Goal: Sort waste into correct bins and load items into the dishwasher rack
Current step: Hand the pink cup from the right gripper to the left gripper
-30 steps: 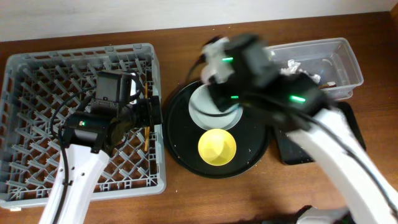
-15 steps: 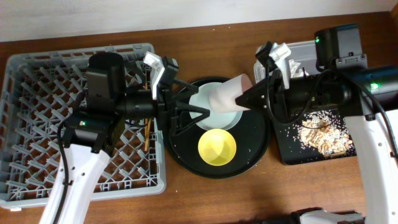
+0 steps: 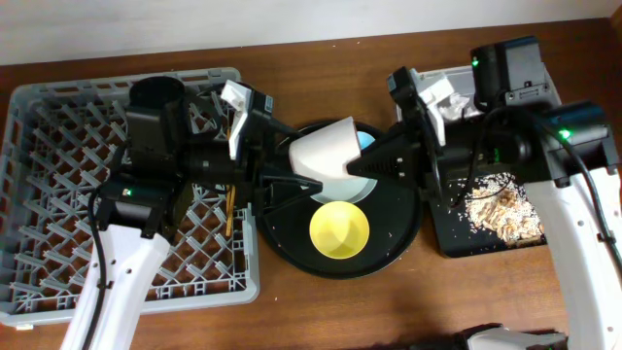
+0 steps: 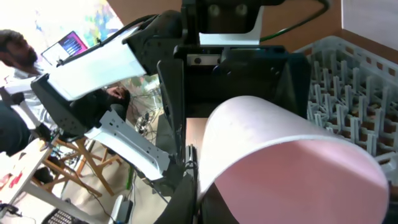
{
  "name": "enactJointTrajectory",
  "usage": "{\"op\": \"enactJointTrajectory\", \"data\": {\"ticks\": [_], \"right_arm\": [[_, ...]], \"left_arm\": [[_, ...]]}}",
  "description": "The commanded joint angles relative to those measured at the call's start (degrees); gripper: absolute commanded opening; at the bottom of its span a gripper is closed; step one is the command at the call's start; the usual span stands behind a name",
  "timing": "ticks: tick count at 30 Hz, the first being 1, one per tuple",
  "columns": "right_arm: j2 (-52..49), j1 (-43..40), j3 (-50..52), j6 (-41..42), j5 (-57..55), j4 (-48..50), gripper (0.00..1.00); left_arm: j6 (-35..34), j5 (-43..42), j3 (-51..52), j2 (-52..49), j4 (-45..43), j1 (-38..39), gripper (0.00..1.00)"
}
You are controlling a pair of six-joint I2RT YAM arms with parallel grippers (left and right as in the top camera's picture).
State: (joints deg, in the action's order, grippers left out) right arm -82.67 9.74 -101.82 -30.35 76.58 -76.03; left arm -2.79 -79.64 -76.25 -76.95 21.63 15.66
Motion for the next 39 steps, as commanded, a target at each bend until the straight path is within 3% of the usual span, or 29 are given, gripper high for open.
{"op": "enactJointTrajectory", "data": {"ticks": [1, 3, 8, 9, 10, 14, 19, 22, 27, 34, 39], "right_arm": [[-1.4, 1.6, 0.7, -1.0, -2.0, 1.8, 0.04], [-1.4, 1.9, 0.7, -1.0, -2.3, 1.9, 0.04], [-1.4, 1.8, 0.7, -0.9, -2.3, 1.9, 0.05], [-1.4, 1.8, 0.7, -0.9, -2.3, 1.9, 0.06], [-1.4, 1.8, 0.7, -0.9, -2.3, 2.1, 0.14], [-1.3, -0.6, 0.5, -0.7, 0.2, 4.4, 0.33], [-1.3, -5.6, 0.5, -0.7, 0.8, 4.4, 0.33], [-1.3, -5.6, 0.6, -0.7, 0.3, 3.7, 0.33], [-1.3, -5.6, 3.0, -0.8, -4.4, -0.7, 0.15], [-1.3, -4.0, 15.5, -1.0, -4.0, 1.3, 0.14], [0.0, -9.1, 13.7, 0.5, -3.3, 1.3, 0.14]], "left_arm": [[0.7, -5.2, -0.6, 0.5, -0.4, 0.7, 0.79], [0.7, -5.2, -0.6, 0.5, -0.4, 0.7, 0.74], [0.7, -5.0, -0.6, 0.5, -0.4, 0.7, 0.47], [0.7, -5.0, -0.6, 0.5, -0.4, 0.7, 0.43], [0.7, -4.5, -0.6, 0.5, -0.4, 0.7, 0.42], [0.7, -4.0, -0.6, 0.5, -0.1, 0.6, 0.4], [0.7, -4.0, -0.6, 0.5, 0.0, 0.5, 0.4], [0.7, -4.0, -0.6, 0.5, 0.1, 0.5, 0.39], [0.7, -3.9, -0.6, 0.5, -0.2, 0.5, 0.39], [0.7, -2.4, -0.6, 0.5, -0.4, 0.2, 0.39], [0.7, -2.4, -0.6, 0.5, 0.0, 0.1, 0.38]]}}
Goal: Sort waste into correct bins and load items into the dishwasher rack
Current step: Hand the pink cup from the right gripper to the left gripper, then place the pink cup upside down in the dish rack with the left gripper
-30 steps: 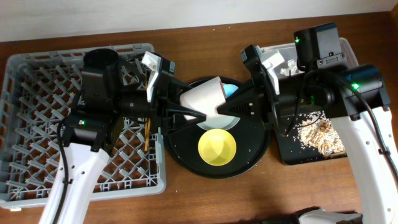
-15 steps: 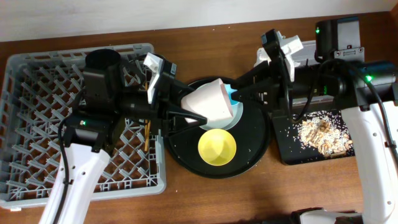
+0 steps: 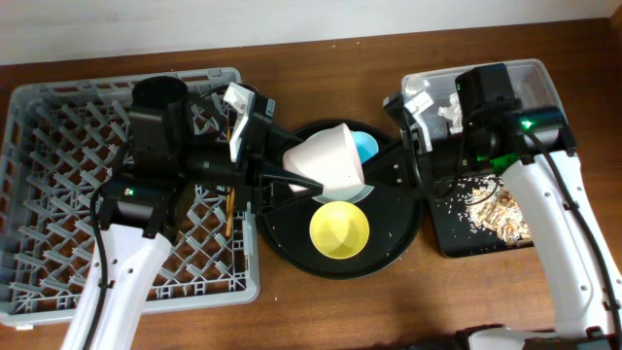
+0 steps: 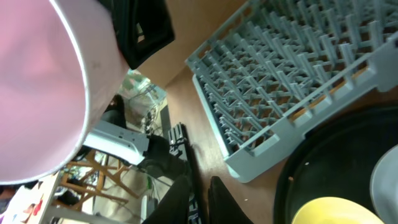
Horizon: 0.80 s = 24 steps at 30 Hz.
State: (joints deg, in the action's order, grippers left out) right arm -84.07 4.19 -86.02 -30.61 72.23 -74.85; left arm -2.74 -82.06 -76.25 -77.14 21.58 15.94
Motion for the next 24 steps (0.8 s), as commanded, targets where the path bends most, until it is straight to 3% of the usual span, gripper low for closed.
{"op": "enactJointTrajectory", "data": {"ticks": [1, 4, 12, 20, 24], "right_arm": [[1.9, -5.4, -2.9, 1.3, 3.0, 0.1, 0.11], [4.1, -7.1, -4.3, 1.3, 9.3, 0.1, 0.04], [9.0, -2.5, -4.3, 1.0, 9.7, 2.2, 0.04], [9.0, 11.2, -4.2, 1.0, -2.7, 1.6, 0.04], [9.0, 11.0, -4.2, 1.7, -8.6, 1.2, 0.04]], "left_arm": [[0.7, 0.0, -0.6, 0.7, 0.1, -0.2, 0.38], [0.7, 0.0, -0.6, 0.7, 0.1, -0.1, 0.38], [0.7, 0.0, -0.6, 0.7, 0.1, -0.1, 0.38], [0.7, 0.0, -0.6, 0.7, 0.1, -0.1, 0.38], [0.6, 2.8, -0.6, 0.7, -0.1, -0.3, 0.37]]}}
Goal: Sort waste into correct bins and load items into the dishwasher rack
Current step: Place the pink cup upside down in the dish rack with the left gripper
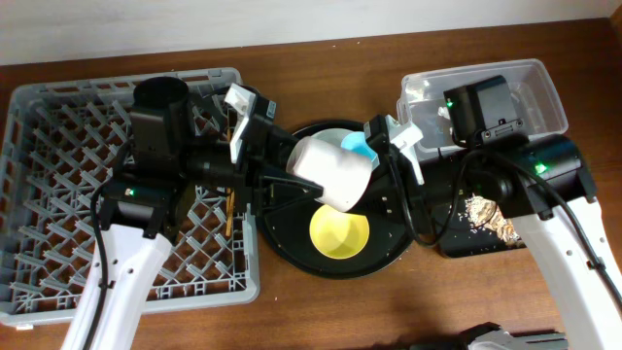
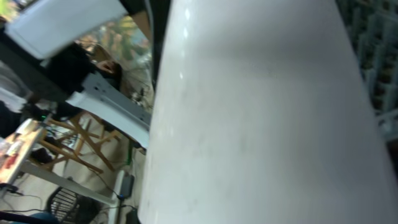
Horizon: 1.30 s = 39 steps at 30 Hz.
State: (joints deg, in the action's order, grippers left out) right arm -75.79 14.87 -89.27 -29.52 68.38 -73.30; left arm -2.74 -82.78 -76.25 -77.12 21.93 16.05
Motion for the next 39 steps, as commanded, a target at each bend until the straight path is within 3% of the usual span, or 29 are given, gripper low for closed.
{"op": "enactJointTrajectory", "data": {"ticks": [1, 4, 7, 9, 12, 14, 15, 24, 39], "right_arm": [[0.7, -0.4, -1.0, 2.6, -8.0, -0.4, 0.04], [0.7, -4.1, -1.0, 9.6, -18.7, -0.7, 0.04], [0.7, -7.2, -0.9, 14.1, -30.6, -2.6, 0.04], [0.6, -8.3, -0.9, 14.0, -34.2, -4.4, 0.04], [0.4, -8.3, 0.7, 14.0, -36.1, -4.8, 0.04], [0.1, -8.3, 1.8, 14.0, -36.1, -4.7, 0.04], [-0.1, -8.3, 2.2, 14.0, -36.1, -4.7, 0.04], [-0.9, -8.3, 5.7, 14.0, -36.1, -3.4, 0.04], [-0.9, -8.2, 5.7, 13.9, -36.1, -3.5, 0.04]], "left_arm": [[0.6, 3.8, -0.6, 0.7, -0.5, -1.0, 0.35], [-2.2, 8.1, -0.6, 0.7, -0.4, -5.2, 0.32], [-4.1, 18.0, -0.6, 0.7, 1.5, -10.5, 0.31], [-4.1, 31.5, -0.6, 0.7, 7.0, -14.1, 0.31], [-4.1, 61.7, -0.6, 0.6, 15.8, -15.9, 0.31], [-4.6, 75.2, -0.6, 0.2, 18.6, -15.9, 0.31], [-4.5, 77.6, -0.5, -0.2, 18.9, -15.9, 0.31], [-5.0, 80.3, -0.5, -14.9, 17.8, -15.9, 0.31], [-4.9, 83.2, -0.5, -22.9, 11.5, -15.9, 0.31]]}}
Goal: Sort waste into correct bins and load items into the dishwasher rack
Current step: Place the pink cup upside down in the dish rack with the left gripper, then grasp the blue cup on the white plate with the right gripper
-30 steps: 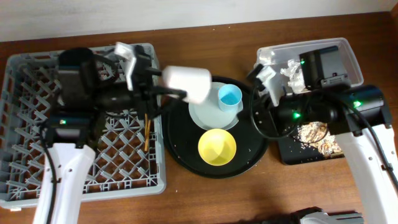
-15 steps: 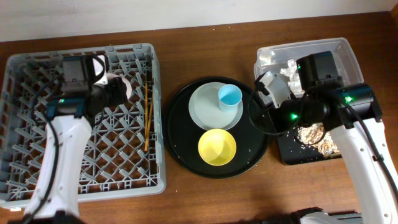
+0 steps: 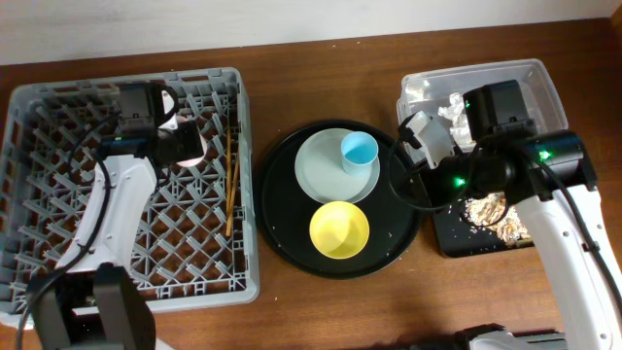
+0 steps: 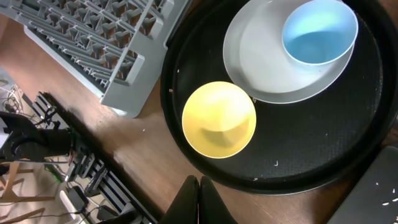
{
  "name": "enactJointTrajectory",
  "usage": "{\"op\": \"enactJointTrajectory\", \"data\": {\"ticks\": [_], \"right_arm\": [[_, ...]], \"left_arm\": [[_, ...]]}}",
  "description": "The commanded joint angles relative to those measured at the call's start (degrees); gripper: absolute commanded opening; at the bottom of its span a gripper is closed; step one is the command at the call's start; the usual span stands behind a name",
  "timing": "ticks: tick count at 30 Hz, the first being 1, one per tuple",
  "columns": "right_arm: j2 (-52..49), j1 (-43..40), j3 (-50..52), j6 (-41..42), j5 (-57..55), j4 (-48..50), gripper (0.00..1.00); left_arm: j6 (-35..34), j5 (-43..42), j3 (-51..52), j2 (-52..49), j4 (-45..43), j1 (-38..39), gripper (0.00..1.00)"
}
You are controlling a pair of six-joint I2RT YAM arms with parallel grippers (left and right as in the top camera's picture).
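Observation:
A white cup with a pinkish inside (image 3: pixel 183 142) lies in the upper part of the grey dishwasher rack (image 3: pixel 58 282), and my left gripper (image 3: pixel 171 144) is shut on it there. On the round black tray (image 3: pixel 282 228) sit a pale plate (image 3: pixel 328 167) (image 4: pixel 267 68), a blue cup (image 3: pixel 360 151) (image 4: pixel 318 31) on that plate, and a yellow bowl (image 3: pixel 339 229) (image 4: pixel 218 119). My right gripper (image 3: pixel 416 146) (image 4: pixel 199 199) hangs over the tray's right edge, shut with nothing in it.
A thin wooden stick (image 3: pixel 230 185) lies in the rack's right side. A clear bin (image 3: pixel 505 73) with foil and paper scraps stands at the back right. In front of it is a black bin (image 3: pixel 457 233) holding food scraps. Crumbs dot the tray.
My left gripper has gone from over the tray to the upper part of the rack, taking the white cup along. My right gripper has drawn back from the cup to the tray's right edge.
The white cup was held over the tray in my left gripper, with the right gripper close against it. Then the right arm stood back by the bins. After that it was near the cup again. Now the cup is in the rack and the right gripper is empty.

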State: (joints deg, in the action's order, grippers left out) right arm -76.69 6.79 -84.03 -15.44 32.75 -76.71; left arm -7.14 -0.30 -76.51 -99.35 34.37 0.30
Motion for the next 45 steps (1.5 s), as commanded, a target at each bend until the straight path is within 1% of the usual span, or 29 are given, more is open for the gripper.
{"op": "enactJointTrajectory", "data": {"ticks": [1, 4, 9, 11, 14, 16, 18, 20, 26, 27, 28, 29, 30, 34, 37, 39, 40, 41, 42, 43, 45], "right_arm": [[0.0, -0.1, 0.5, -0.1, -0.5, 0.0, 0.04], [0.0, -0.1, 0.5, -0.1, -0.5, 0.0, 0.04], [0.0, -0.1, 0.5, -0.1, -0.5, 0.0, 0.04], [0.0, -0.1, 0.5, -0.1, -0.5, -0.2, 0.04], [0.0, -0.1, 0.5, -0.1, -0.5, -0.4, 0.04], [0.0, -0.1, 0.5, -0.1, -0.5, -0.4, 0.04], [0.0, -0.1, 0.5, -0.1, -0.5, -0.5, 0.04], [0.0, -0.1, 0.5, -0.1, -0.5, -0.5, 0.04], [0.0, -0.1, 0.5, -0.1, -0.5, -0.5, 0.04], [0.0, -0.1, 0.5, -0.1, -0.5, -0.5, 0.04], [0.0, -0.1, 0.5, -0.1, -0.5, -0.5, 0.04], [0.0, -0.1, 0.5, -0.1, -0.5, -0.6, 0.04], [0.0, -0.1, 0.5, -0.1, -0.5, -0.7, 0.04], [0.0, -0.1, 0.5, -0.1, -0.5, -0.7, 0.04], [0.0, -0.1, 0.5, -0.1, -0.5, -0.7, 0.05], [0.0, -0.1, 0.5, -0.1, -0.5, 0.2, 0.05], [0.0, -0.1, 0.5, 0.4, -0.5, 1.9, 0.05], [-0.1, 0.0, 0.5, 2.7, -1.0, 4.8, 0.13], [-0.6, 0.6, 0.5, 5.1, -4.3, 8.7, 0.25], [-1.1, 1.3, 0.5, 5.5, -5.7, 10.2, 0.33], [-3.0, 4.0, 0.5, 5.5, -6.7, 13.1, 0.44]], "left_arm": [[-0.5, 0.7, -0.2, -0.7, -1.4, -0.1, 0.31], [-0.6, 0.7, -0.3, -0.6, -3.1, -0.1, 0.31], [-0.6, 0.5, -0.8, -0.1, -3.3, -0.1, 0.3], [-2.5, 0.5, -1.6, 1.8, -4.1, -0.1, 0.3], [-2.7, 0.6, -1.5, 3.0, -4.0, -0.1, 0.28], [-2.7, 1.7, -1.1, 2.8, -3.8, -0.1, 0.24], [-2.7, 1.8, -1.1, 2.8, -4.0, -0.1, 0.25], [-2.7, 1.8, -1.1, 2.8, -4.0, -0.1, 0.29], [-2.7, 1.8, -1.1, 2.8, -4.1, -0.1, 0.37], [-2.7, 1.8, -1.1, 2.8, -4.1, -0.1, 0.41], [-2.7, 1.8, -1.1, 2.8, -4.1, -0.1, 0.56], [-2.7, 1.8, -1.1, 2.8, -4.1, -0.1, 0.67], [-2.7, 1.8, -1.1, 2.8, -4.1, -0.1, 0.81], [-2.7, 1.8, -1.1, 2.8, -4.2, -0.1, 0.87], [-2.7, 1.8, -1.1, 3.6, -4.4, -0.1, 0.86], [-2.7, 1.8, -1.2, 5.9, -4.4, -0.1, 0.84], [-2.7, 1.3, -1.2, 8.8, -4.0, -0.1, 0.84], [-2.7, -1.8, -1.2, 12.8, -2.1, -0.1, 0.83], [-2.7, -8.3, -1.2, 16.8, 1.7, -0.1, 0.84], [-2.7, -12.6, -1.2, 18.8, 4.5, -0.1, 0.85], [-2.7, -19.2, -1.2, 21.9, 10.5, -0.1, 0.87]]}}
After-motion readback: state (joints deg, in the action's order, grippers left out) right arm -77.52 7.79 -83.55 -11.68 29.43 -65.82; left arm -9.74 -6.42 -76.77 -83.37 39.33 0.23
